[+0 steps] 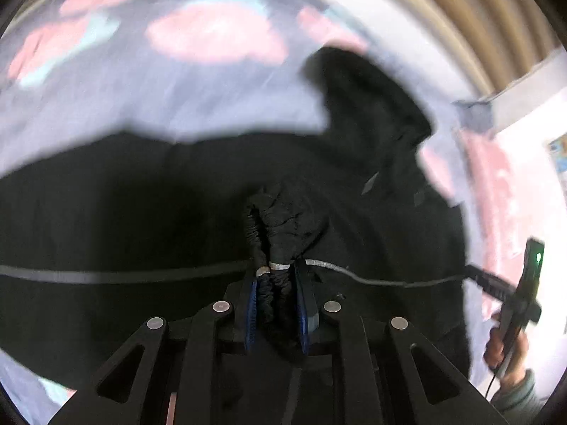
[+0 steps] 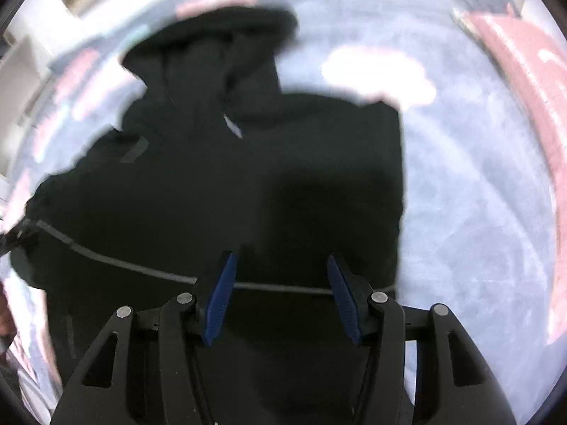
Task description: Fold large clothes
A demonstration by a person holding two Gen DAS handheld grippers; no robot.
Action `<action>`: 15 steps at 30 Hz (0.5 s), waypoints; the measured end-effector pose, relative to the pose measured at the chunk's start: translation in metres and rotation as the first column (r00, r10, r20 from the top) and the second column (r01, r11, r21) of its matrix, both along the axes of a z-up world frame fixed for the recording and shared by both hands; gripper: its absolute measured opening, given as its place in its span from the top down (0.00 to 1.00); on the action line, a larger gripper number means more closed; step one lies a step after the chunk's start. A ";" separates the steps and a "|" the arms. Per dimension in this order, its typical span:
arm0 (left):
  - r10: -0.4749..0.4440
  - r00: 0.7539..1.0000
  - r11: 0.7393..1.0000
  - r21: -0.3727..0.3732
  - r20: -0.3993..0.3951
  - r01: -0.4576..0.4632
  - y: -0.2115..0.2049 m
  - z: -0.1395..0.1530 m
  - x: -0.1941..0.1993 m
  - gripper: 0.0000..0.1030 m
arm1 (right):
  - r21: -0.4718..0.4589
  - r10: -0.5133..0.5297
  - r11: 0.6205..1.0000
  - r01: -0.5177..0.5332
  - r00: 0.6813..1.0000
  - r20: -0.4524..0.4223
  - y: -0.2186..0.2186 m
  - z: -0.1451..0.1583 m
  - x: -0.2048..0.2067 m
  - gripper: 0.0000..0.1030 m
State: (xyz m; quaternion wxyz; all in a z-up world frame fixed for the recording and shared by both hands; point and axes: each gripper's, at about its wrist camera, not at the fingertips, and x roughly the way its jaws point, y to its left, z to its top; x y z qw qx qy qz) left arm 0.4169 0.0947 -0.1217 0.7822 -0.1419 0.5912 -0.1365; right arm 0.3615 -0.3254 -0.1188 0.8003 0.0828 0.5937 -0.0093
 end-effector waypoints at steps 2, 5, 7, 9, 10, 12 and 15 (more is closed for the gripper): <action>0.003 0.997 0.998 0.059 -0.072 0.001 0.001 -0.029 -0.004 0.75 | -0.052 -0.017 0.999 0.013 0.998 -0.067 0.007 -0.031 0.006 0.45; -0.008 0.999 0.996 0.093 -0.047 0.013 -0.001 -0.043 -0.009 0.73 | -0.133 -0.011 0.991 0.000 0.997 -0.082 0.020 -0.050 0.012 0.44; -0.012 0.999 0.996 0.085 -0.042 0.016 0.001 -0.039 -0.009 0.71 | -0.142 -0.018 0.990 0.004 0.995 -0.097 0.021 -0.049 0.016 0.44; -0.004 0.999 0.998 0.064 -0.039 0.007 0.010 -0.026 -0.011 0.67 | -0.118 -0.021 0.993 0.008 0.994 -0.110 0.016 -0.044 0.018 0.44; 0.005 1.000 0.999 0.050 -0.019 -0.004 0.015 -0.018 -0.013 0.67 | -0.111 -0.020 0.994 0.008 0.994 -0.108 0.015 -0.039 0.018 0.44; 0.038 0.996 0.995 0.091 0.075 -0.045 0.024 0.014 -0.021 0.64 | -0.086 -0.006 0.996 -0.002 0.996 -0.088 0.014 -0.024 0.013 0.44; 0.045 0.984 0.997 0.049 0.172 -0.054 0.031 0.051 -0.034 0.42 | -0.006 0.056 0.998 -0.056 0.998 -0.019 0.025 0.007 -0.004 0.44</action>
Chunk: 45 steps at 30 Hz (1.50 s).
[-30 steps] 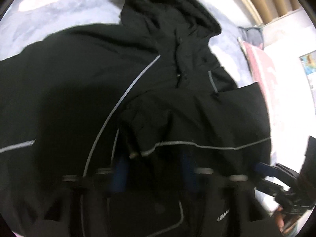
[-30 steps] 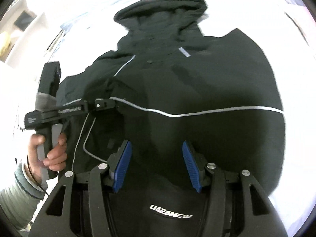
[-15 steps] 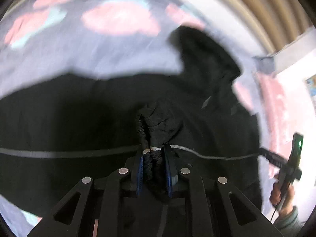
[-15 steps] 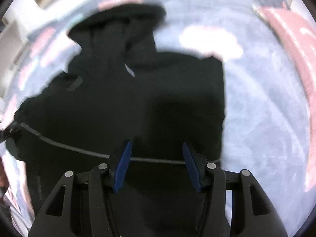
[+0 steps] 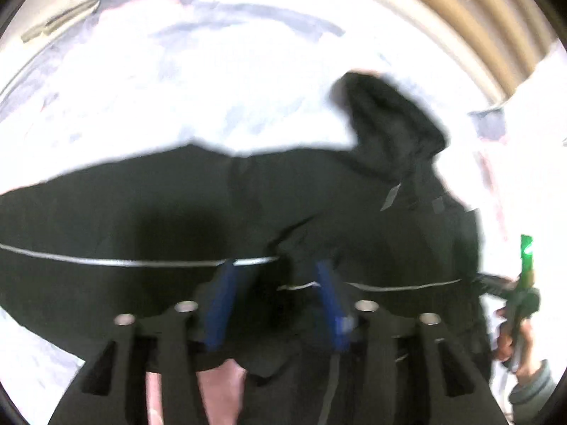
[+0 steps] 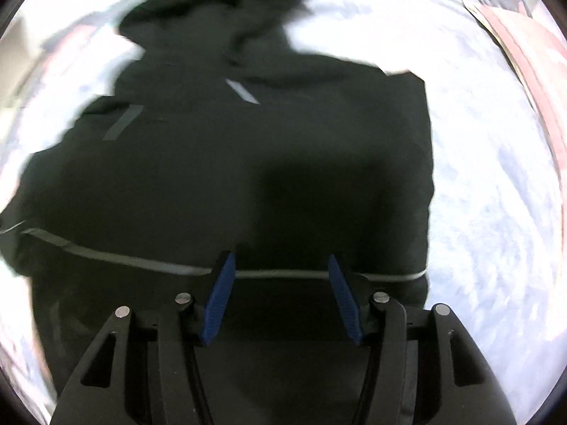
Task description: Fold large clothes
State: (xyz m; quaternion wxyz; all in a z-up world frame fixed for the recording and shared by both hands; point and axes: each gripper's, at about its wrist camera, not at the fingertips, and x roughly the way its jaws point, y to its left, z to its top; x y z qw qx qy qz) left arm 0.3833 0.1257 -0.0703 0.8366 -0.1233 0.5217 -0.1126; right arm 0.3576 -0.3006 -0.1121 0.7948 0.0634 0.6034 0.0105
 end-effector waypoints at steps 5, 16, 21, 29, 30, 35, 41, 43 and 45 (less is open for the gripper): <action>-0.124 0.992 0.989 -0.086 0.004 0.124 -0.056 -0.007 -0.002 0.38 | -0.019 0.100 0.995 -0.100 0.994 0.042 0.038 0.015 -0.023 0.44; -0.109 0.980 0.991 0.058 -0.168 0.120 -0.126 -0.110 0.005 0.39 | -0.015 0.108 0.994 -0.109 0.993 -0.045 0.039 -0.043 -0.049 0.42; -0.065 0.983 0.996 -0.072 -0.170 0.054 -0.103 -0.085 0.002 0.38 | -0.029 0.111 0.993 -0.112 0.993 -0.034 0.038 -0.040 -0.052 0.42; 0.260 0.963 0.950 -0.160 -0.076 -0.269 0.032 -0.033 -0.040 0.38 | -0.058 0.103 0.993 -0.106 0.994 -0.040 0.064 -0.039 -0.050 0.41; 0.302 0.951 0.938 -0.155 -0.069 -0.309 0.050 -0.031 -0.045 0.38 | -0.062 0.102 0.993 -0.104 0.994 -0.039 0.067 -0.038 -0.051 0.41; 0.559 0.829 0.822 -0.108 -0.032 -0.559 0.160 -0.018 -0.075 0.38 | -0.073 0.105 0.991 -0.109 0.993 -0.044 0.075 -0.039 -0.048 0.41; 0.799 0.601 0.599 -0.122 0.023 -0.791 0.256 -0.015 -0.104 0.38 | -0.073 0.113 0.990 -0.118 0.991 -0.068 0.079 -0.037 -0.041 0.41; 0.852 0.523 0.520 -0.145 0.021 -0.842 0.284 -0.019 -0.113 0.38 | -0.078 0.117 0.989 -0.123 0.990 -0.073 0.081 -0.037 -0.038 0.40; 0.876 0.483 0.473 -0.184 -0.012 -0.862 0.307 -0.030 -0.115 0.38 | -0.085 0.124 0.988 -0.131 0.989 -0.079 0.078 -0.036 -0.034 0.40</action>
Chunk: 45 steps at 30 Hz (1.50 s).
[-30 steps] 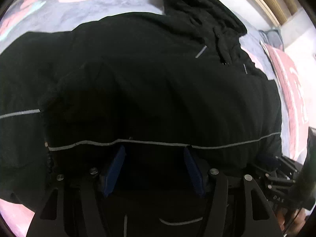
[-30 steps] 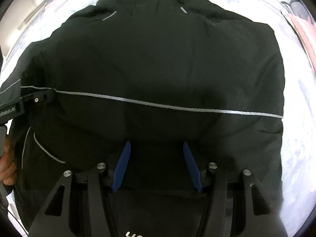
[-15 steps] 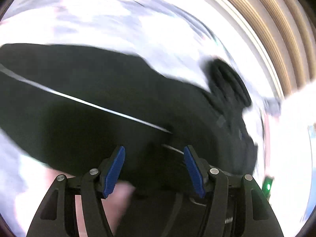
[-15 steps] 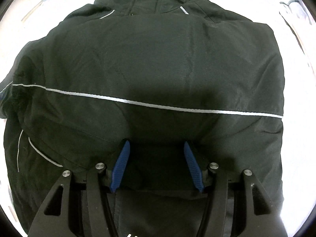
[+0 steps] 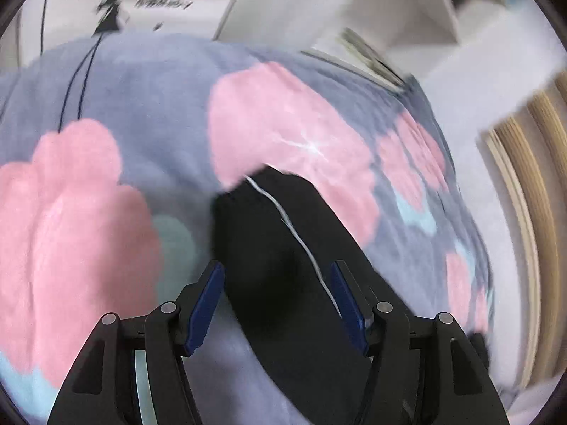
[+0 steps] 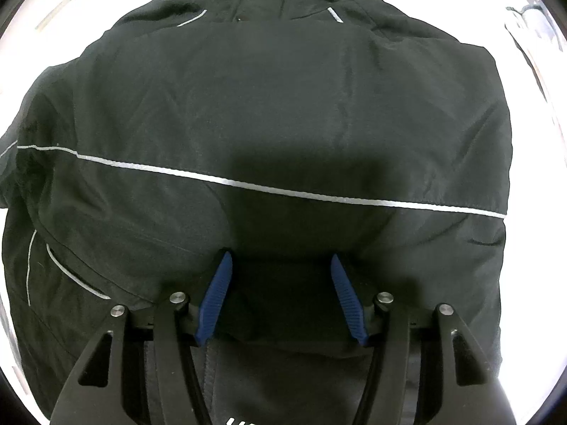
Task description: Fold large clothes
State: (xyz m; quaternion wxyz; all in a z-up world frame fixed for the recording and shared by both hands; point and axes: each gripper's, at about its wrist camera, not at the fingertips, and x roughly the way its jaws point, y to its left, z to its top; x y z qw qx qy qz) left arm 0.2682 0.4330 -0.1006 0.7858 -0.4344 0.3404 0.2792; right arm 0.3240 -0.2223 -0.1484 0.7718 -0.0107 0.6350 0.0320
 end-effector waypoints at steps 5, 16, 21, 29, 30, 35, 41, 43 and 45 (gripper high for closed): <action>0.032 0.998 0.998 -0.049 -0.053 -0.035 0.018 -0.034 0.015 0.38 | -0.015 0.006 1.000 -0.006 1.000 -0.014 0.004 -0.002 0.008 0.39; -0.005 0.999 1.000 -0.029 -0.052 0.004 0.007 -0.049 0.029 0.71 | -0.042 0.017 0.999 -0.018 0.999 -0.027 0.010 -0.010 0.021 0.33; -0.090 0.995 0.994 0.062 -0.041 0.092 -0.014 -0.022 0.036 0.79 | -0.045 0.011 0.999 -0.012 1.000 -0.020 0.015 -0.012 0.021 0.33; -0.138 0.990 0.987 0.082 -0.009 0.139 -0.024 -0.010 0.041 0.85 | -0.038 0.006 0.999 -0.006 1.000 -0.007 0.011 -0.014 0.013 0.32; -0.177 0.984 0.979 0.102 0.007 0.175 -0.034 0.000 0.041 0.86 | -0.037 0.005 0.999 -0.005 1.000 -0.003 0.011 -0.014 0.012 0.32; -0.422 0.906 0.881 0.247 0.027 0.403 -0.111 0.054 0.051 0.86 | -0.033 -0.001 0.999 0.001 1.000 -0.001 0.008 -0.011 0.008 0.32; -0.676 0.736 0.699 0.346 0.033 0.626 -0.216 0.086 0.071 0.86 | 0.003 -0.026 1.000 0.026 1.000 0.003 -0.003 0.003 0.001 0.32; -0.745 0.665 0.638 0.345 0.050 0.688 -0.251 0.090 0.080 0.86 | 0.031 -0.028 0.999 0.028 0.999 0.025 -0.007 0.016 -0.005 0.32; -0.826 0.562 0.534 0.360 0.033 0.765 -0.298 0.088 0.089 0.86 | 0.040 -0.022 0.999 0.019 0.998 0.058 -0.011 0.031 -0.011 0.32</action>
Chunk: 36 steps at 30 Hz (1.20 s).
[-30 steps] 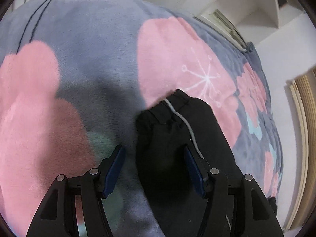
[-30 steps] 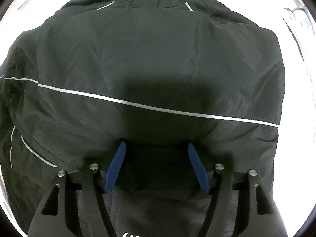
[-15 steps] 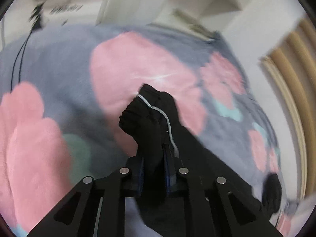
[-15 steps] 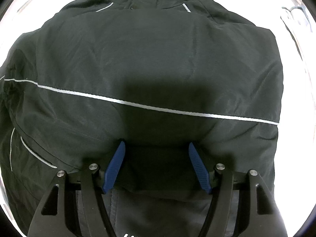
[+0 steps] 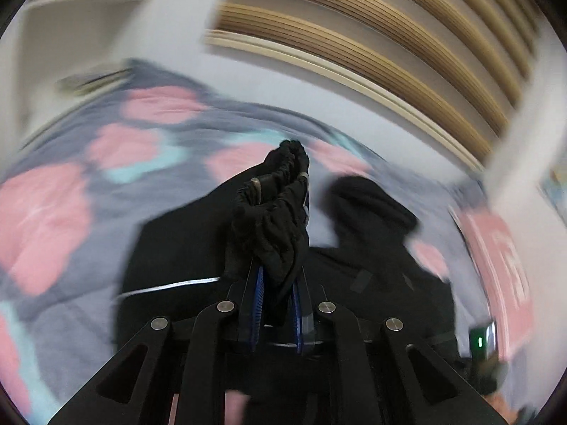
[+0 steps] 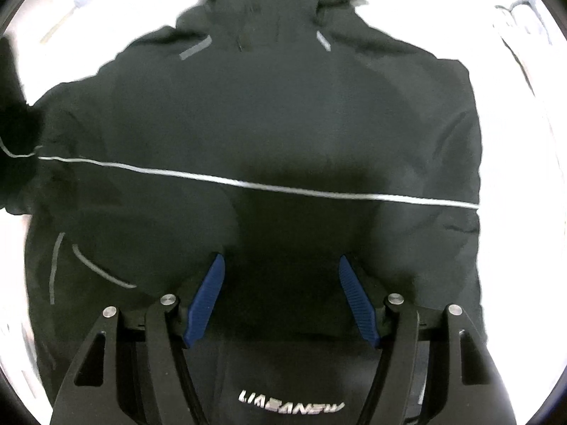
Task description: Fold large clothes
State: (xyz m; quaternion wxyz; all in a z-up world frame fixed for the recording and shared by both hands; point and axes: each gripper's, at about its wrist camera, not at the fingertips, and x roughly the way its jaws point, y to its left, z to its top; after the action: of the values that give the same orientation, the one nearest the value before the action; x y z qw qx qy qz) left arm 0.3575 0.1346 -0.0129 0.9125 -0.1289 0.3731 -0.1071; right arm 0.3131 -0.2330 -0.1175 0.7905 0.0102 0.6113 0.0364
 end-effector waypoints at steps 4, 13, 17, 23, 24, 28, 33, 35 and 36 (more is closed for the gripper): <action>-0.183 0.982 0.983 -0.030 -0.040 0.182 -0.072 -0.016 0.019 0.87 | -0.014 0.002 1.000 -0.001 0.998 0.064 -0.011 0.027 -0.008 0.32; -0.455 0.850 0.889 -0.082 -0.266 0.450 -0.202 -0.109 0.049 0.83 | 0.030 -0.105 0.994 0.104 0.993 0.046 -0.048 0.029 -0.016 0.32; -0.497 0.770 0.867 -0.222 -0.400 0.445 -0.218 -0.163 0.059 0.65 | 0.065 -0.135 0.989 0.134 0.991 0.012 -0.056 0.018 -0.017 0.32; -0.538 0.713 0.837 -0.386 -0.449 0.388 -0.221 -0.161 0.048 0.55 | 0.200 -0.128 0.972 0.125 0.992 -0.001 -0.054 0.022 -0.004 0.32; -0.550 0.712 0.828 -0.395 -0.437 0.397 -0.220 -0.153 0.044 0.54 | 0.239 -0.119 0.964 0.116 0.993 0.000 -0.051 0.025 0.000 0.32; -0.565 0.748 0.813 -0.392 -0.347 0.431 -0.203 -0.113 0.026 0.44 | 0.378 -0.084 0.923 0.078 0.996 0.000 -0.035 0.027 0.026 0.32; -0.456 0.827 0.874 -0.339 -0.330 0.347 -0.159 -0.090 0.016 0.43 | 0.457 -0.111 0.881 0.126 0.992 -0.061 -0.018 0.001 0.065 0.32; -0.403 0.855 0.897 -0.323 -0.326 0.300 -0.140 -0.085 0.011 0.43 | 0.506 -0.132 0.846 0.169 0.985 -0.110 -0.015 -0.015 0.078 0.32; -0.386 0.867 0.904 -0.319 -0.316 0.286 -0.133 -0.082 0.009 0.43 | 0.525 -0.131 0.831 0.182 0.982 -0.133 -0.011 -0.022 0.083 0.32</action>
State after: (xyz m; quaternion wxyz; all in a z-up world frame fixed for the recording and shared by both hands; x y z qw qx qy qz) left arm 0.3668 0.0015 -0.0948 0.7669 -0.1986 0.5382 -0.2876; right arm 0.3961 -0.2440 -0.1398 0.7279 0.2817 0.6093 0.1401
